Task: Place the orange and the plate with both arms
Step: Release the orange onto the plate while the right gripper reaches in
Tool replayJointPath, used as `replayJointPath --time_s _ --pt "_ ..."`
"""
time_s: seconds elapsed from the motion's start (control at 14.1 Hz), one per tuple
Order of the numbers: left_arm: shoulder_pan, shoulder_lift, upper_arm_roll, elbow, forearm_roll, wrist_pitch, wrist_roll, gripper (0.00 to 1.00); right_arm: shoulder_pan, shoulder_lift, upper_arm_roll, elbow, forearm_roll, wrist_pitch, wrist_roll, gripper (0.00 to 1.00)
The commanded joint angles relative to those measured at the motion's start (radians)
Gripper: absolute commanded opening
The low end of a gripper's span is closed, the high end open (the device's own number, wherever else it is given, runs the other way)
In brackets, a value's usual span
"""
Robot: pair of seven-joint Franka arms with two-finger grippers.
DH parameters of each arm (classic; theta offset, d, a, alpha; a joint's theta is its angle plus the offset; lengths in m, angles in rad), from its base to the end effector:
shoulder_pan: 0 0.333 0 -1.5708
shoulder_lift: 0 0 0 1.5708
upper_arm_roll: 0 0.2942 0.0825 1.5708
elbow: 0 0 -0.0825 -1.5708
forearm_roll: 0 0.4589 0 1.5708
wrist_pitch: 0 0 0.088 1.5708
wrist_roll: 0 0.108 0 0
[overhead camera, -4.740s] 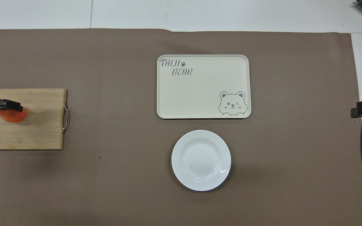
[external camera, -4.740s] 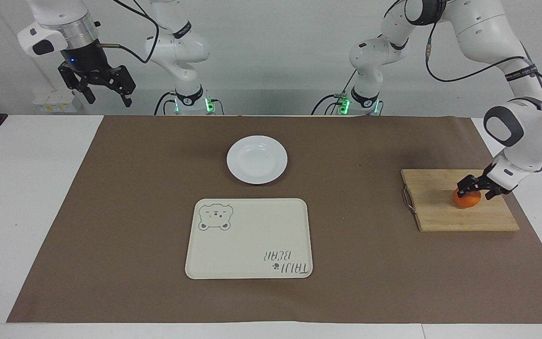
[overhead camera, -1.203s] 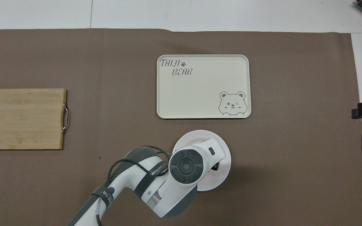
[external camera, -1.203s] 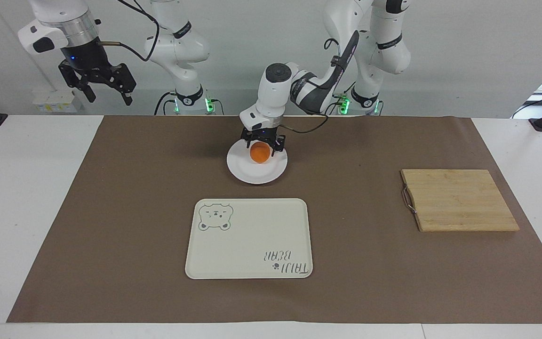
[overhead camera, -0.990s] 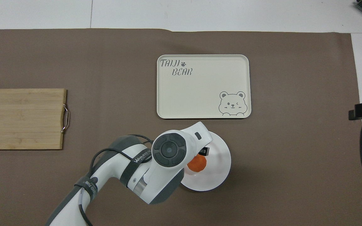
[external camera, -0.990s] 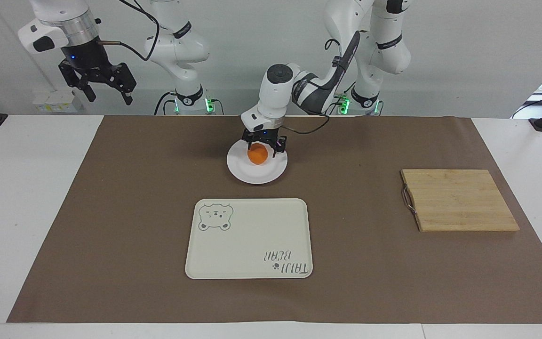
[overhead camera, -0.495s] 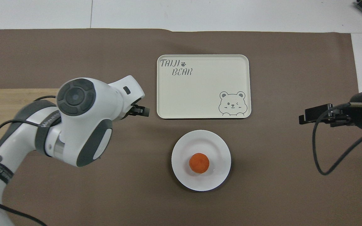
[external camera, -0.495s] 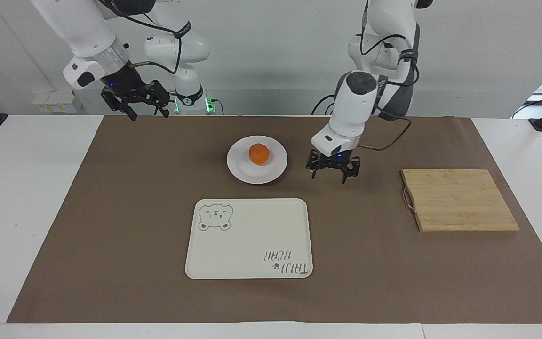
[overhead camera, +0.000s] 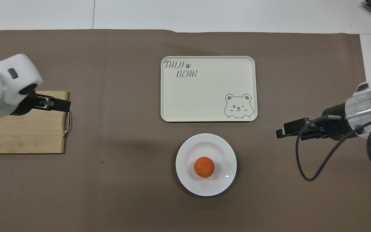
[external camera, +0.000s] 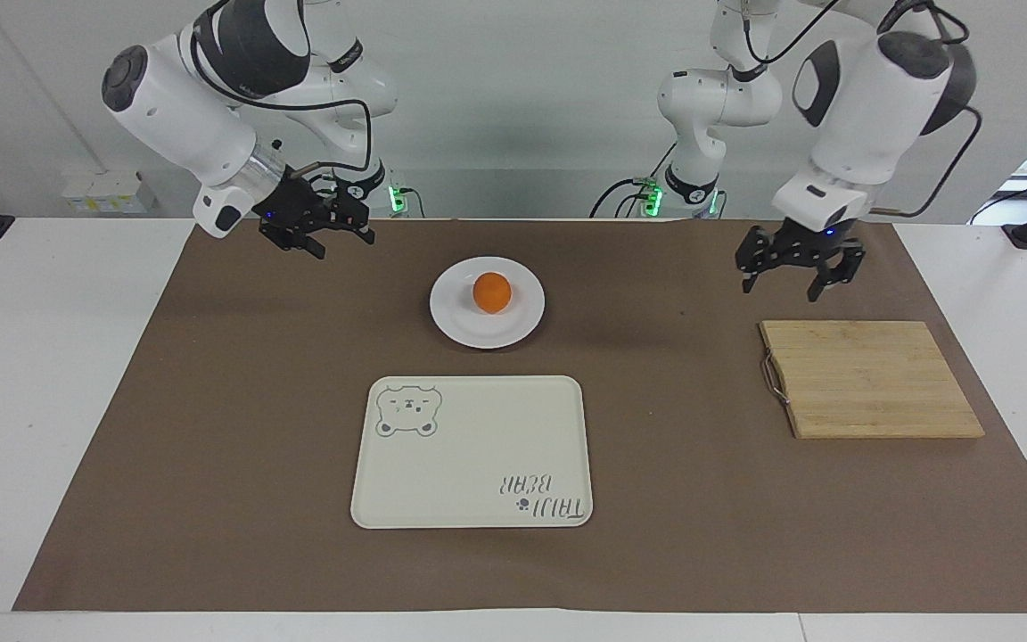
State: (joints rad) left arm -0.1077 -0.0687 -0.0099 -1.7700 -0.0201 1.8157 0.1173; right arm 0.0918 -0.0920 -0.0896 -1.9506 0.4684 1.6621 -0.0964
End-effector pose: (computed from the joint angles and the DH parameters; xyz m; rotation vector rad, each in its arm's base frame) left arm 0.6231 -0.0754 0.5570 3.0966 -0.3595 0.1785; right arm 0.5868 0.0453 0.4697 -2.6547 -0.0124 0.2325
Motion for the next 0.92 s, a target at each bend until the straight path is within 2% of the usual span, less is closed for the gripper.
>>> replayJointPath --time_s 0.0,0.14,0.35,0.5,0.71,0.85 --pt "0.092 0.029 -0.016 0.153 0.017 -0.137 0.057 1.00 -0.035 -0.022 0.004 -0.155 0.108 0.068 -0.200 1.00" --pt "0.132 0.050 -0.015 0.217 0.020 -0.182 0.084 1.00 -0.034 -0.035 0.004 -0.255 0.156 0.134 -0.270 1.00" --pt "0.134 0.115 -0.015 0.334 0.020 -0.277 0.084 1.00 -0.021 -0.028 0.004 -0.323 0.231 0.176 -0.305 1.00" --pt "0.132 0.115 -0.015 0.334 0.020 -0.285 0.084 1.00 0.003 -0.025 0.005 -0.393 0.242 0.257 -0.353 1.00" --pt "0.129 0.107 -0.016 0.330 0.020 -0.280 0.076 1.00 0.022 -0.017 0.005 -0.464 0.283 0.294 -0.376 1.00" --pt "0.125 0.070 -0.016 0.273 0.020 -0.285 0.070 1.00 0.052 -0.017 0.005 -0.513 0.318 0.337 -0.379 1.00"
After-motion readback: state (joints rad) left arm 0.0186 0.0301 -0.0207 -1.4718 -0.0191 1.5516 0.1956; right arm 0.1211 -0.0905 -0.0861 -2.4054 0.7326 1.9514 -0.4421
